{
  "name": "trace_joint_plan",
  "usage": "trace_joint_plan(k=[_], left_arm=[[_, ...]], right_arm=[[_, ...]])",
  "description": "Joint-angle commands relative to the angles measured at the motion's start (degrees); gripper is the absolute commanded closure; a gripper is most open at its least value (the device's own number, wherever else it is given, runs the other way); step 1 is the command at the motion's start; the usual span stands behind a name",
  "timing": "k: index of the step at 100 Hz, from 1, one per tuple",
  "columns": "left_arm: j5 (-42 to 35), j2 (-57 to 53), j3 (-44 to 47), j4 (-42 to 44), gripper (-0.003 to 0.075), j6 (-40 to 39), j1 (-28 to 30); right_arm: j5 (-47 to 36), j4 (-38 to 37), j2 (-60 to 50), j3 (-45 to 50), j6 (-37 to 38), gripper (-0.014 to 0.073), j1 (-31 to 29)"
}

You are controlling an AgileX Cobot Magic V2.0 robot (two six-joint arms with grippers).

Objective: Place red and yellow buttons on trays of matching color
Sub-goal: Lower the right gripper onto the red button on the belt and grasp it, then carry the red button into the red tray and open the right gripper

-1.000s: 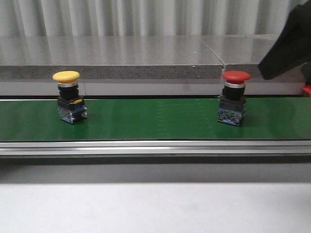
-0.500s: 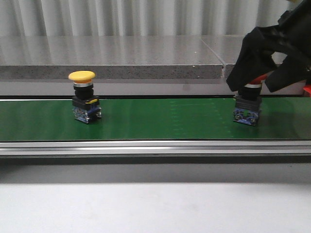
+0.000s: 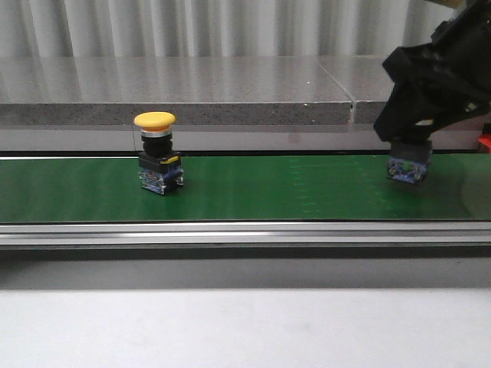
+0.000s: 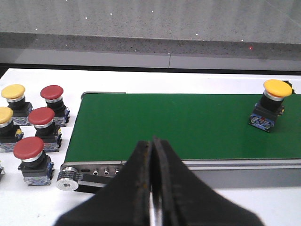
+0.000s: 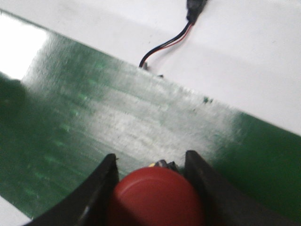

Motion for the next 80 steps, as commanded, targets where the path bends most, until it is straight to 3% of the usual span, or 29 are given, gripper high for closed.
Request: trace_joint_plan(k=[1, 21, 46, 80], left_arm=[[-4.44, 0.57, -1.41, 0.04, 0.0741, 0.11, -0.39], [-4.44, 0.57, -1.41, 0.04, 0.0741, 0.11, -0.39], [-4.44, 0.57, -1.41, 0.04, 0.0741, 0.11, -0.39], [-4.44, 0.57, -1.41, 0.04, 0.0741, 0.11, -0.39]], right_arm=[[-0.10, 0.32, -2.91, -4.58, 1.48, 0.0379, -3.89], [0.27, 0.32, -2.91, -10.13, 3.28, 0.0379, -16.58], [-5.05, 1.24, -0.64, -11.08, 3.90, 0.0379, -29.97], [-10.30, 2.71, 9.82, -11.08, 5.79, 0.0379, -35.92]])
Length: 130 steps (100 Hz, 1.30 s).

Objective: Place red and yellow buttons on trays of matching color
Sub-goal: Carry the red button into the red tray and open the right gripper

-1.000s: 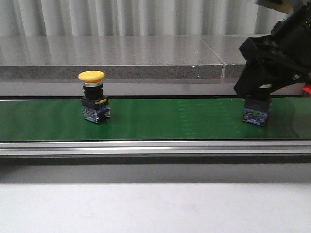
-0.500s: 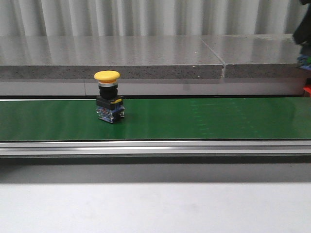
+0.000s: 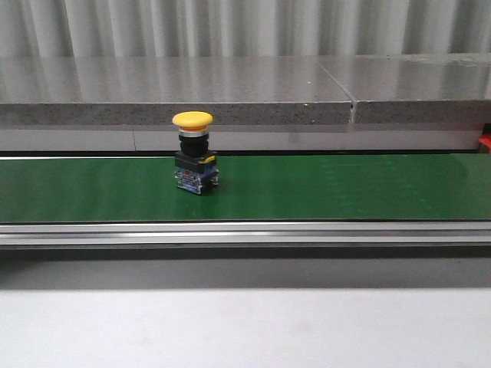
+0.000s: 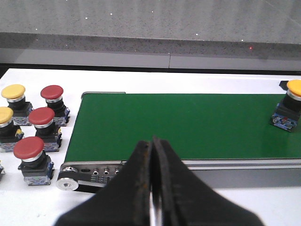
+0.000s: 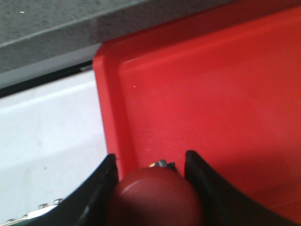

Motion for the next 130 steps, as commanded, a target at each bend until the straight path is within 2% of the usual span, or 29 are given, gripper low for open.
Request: trace_joint_plan(k=[1, 40, 47, 64, 73, 98, 130], left_arm=[[-4.44, 0.57, -1.41, -0.05, 0.0741, 0.11, -0.39], [-4.44, 0.57, -1.41, -0.05, 0.0741, 0.11, -0.39], [-4.44, 0.57, -1.41, -0.05, 0.0741, 0.11, -0.39], [-4.44, 0.57, -1.41, -0.05, 0.0741, 0.11, -0.39], [-4.44, 0.57, -1.41, -0.05, 0.0741, 0.11, -0.39], [-4.44, 0.57, -1.41, -0.05, 0.0741, 0.11, -0.39], [-4.44, 0.57, -1.41, -0.05, 0.0741, 0.11, -0.39]], right_arm=[[-3.37, 1.92, 0.55, -1.90, 0.14, 0.0379, -0.87], [-5.74, 1.92, 6.84, -1.90, 0.14, 0.0361, -1.09], [-5.81, 1.92, 6.84, -1.90, 0.14, 0.0298, -1.09], [-6.01, 1.92, 6.84, -1.90, 0.14, 0.0028, -1.09], [-6.35, 1.92, 6.64, -1.90, 0.14, -0.0047, -1.09], [-4.88, 2.41, 1.66, -1.90, 0.14, -0.0054, -1.09], [4.91, 3.23, -10.32, -1.28, 0.14, -0.0054, 1.77]])
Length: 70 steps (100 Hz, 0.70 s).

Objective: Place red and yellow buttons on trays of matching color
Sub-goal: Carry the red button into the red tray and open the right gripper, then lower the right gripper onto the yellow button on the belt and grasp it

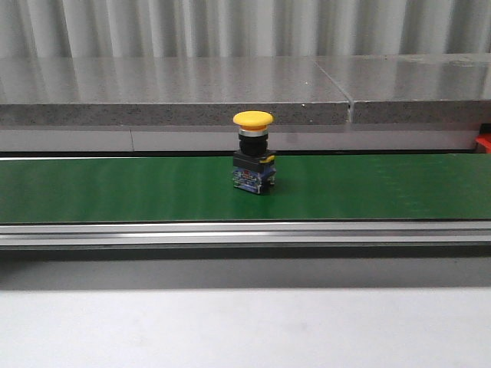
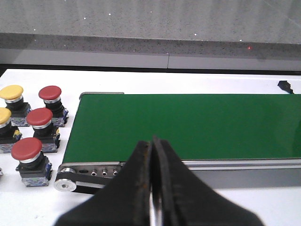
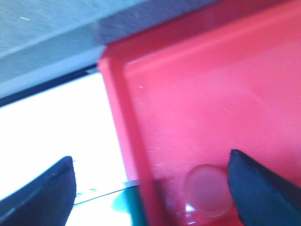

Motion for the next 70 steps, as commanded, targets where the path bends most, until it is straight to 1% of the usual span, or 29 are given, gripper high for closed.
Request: trace_joint_plan(k=[1, 11, 40, 52, 62, 70], left_arm=[[-4.44, 0.57, -1.41, -0.05, 0.0741, 0.11, -0.39], [-4.44, 0.57, -1.41, -0.05, 0.0741, 0.11, -0.39], [-4.44, 0.57, -1.41, -0.05, 0.0741, 0.11, -0.39], [-4.44, 0.57, -1.41, -0.05, 0.0741, 0.11, -0.39], [-4.44, 0.57, -1.41, -0.05, 0.0741, 0.11, -0.39], [-4.44, 0.57, -1.41, -0.05, 0.0741, 0.11, -0.39]], right_arm=[[1.17, 1.66, -6.52, -0.98, -0.13, -0.0054, 1.52], [2.33, 1.59, -10.42, 1.33, -0.20, -0.0054, 3.38], [2.63, 1.53, -21.80, 14.94, -1.10, -0.0054, 12.65], [6.12, 1.26, -23.66, 17.68, -2.88, -0.0054, 17.10], [10.57, 1.26, -23.82, 17.94, -5.03, -0.0054, 21.46], [12.55, 1.20, -23.82, 17.94, -6.28, -0.0054, 25.48]])
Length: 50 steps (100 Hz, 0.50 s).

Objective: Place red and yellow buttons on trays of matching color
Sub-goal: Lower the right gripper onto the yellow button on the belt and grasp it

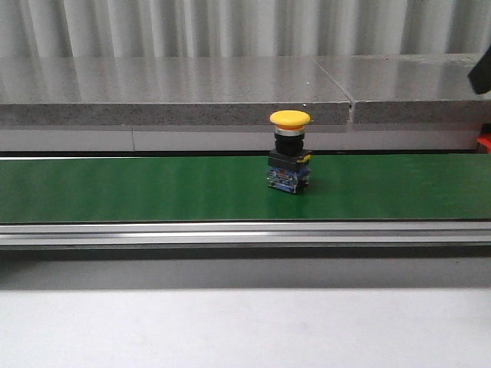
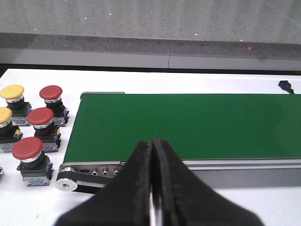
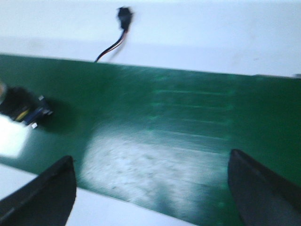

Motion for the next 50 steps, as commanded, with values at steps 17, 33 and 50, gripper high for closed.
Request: trace_joint_plan(k=[17, 33, 50], left_arm=[[-4.44, 0.57, -1.41, -0.05, 0.0741, 0.11, -0.39], [-4.44, 0.57, -1.41, -0.05, 0.0741, 0.11, -0.39], [-4.44, 0.57, -1.41, -0.05, 0.0741, 0.11, -0.39]], right_arm=[[-0.84, -0.87, -1.42, -1.26, -2.22, -0.0054, 11.00], [-3.81, -1.13, 0.30, -1.31, -2.22, -0.0054, 15.54], [-7.42, -1.13, 3.59, -1.44, -2.22, -0.0054, 18.89]])
